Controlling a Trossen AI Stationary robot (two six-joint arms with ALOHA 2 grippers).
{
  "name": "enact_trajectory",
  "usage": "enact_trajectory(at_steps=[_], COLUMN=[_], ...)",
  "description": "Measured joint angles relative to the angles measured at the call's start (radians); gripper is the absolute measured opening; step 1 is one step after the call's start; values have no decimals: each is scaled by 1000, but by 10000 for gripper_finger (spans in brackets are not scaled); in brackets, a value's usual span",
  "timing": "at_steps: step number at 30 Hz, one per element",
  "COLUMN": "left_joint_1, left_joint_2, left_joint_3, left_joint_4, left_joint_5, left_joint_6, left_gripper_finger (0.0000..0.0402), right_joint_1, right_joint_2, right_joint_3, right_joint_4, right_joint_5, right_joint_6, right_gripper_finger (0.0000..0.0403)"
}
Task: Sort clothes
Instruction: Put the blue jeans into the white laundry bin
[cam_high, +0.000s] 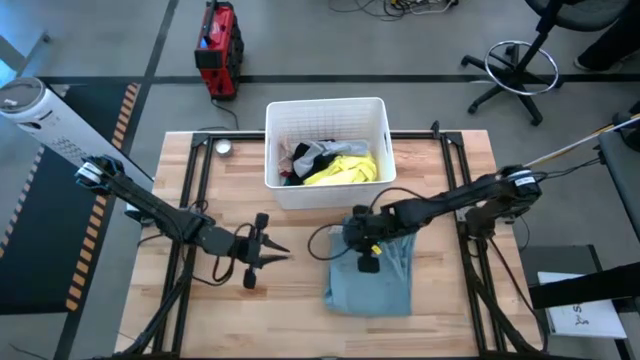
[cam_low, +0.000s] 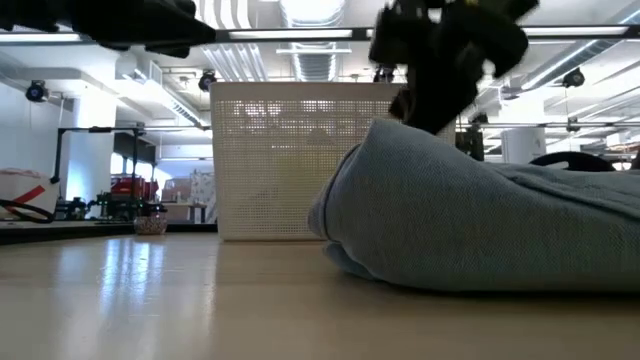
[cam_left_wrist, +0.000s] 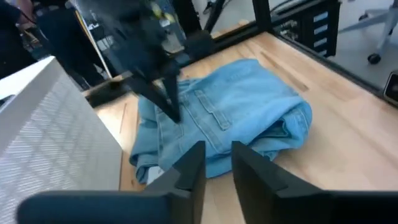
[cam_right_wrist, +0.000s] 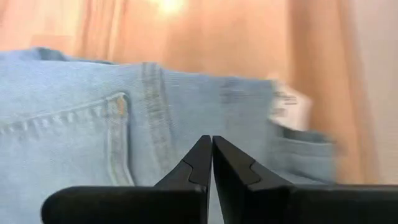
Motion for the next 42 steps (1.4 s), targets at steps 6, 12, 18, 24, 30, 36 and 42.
enact_trajectory(at_steps=[6, 12, 18, 24, 30, 36, 42], left_joint_1=[-11, -32, -33, -13, 6, 24, 46], left_joint_2=[136, 334, 543, 721, 835, 872, 876], left_joint_3=[10, 77, 208, 332, 416, 430, 430], left_joint_4=[27, 35, 51, 64, 105, 209, 263], left_joint_5=[1, -74, -139, -184, -184, -184, -166], left_joint_6=[4, 150, 292, 402, 478, 562, 586], left_gripper_finger=[138, 211, 244, 247, 247, 247, 247], right_joint_1=[19, 30, 30, 30, 30, 30, 31], right_joint_2=[-64, -111, -113, -113, -113, -113, -94], right_joint_3=[132, 120, 78, 30, -4, -60, -165], right_joint_4=[-215, -236, -236, -230, -223, -115, 59], right_joint_5=[109, 142, 147, 154, 161, 119, 11], right_joint_6=[-18, 8, 27, 46, 56, 64, 118], right_gripper_finger=[0, 0, 0, 0, 0, 0, 0])
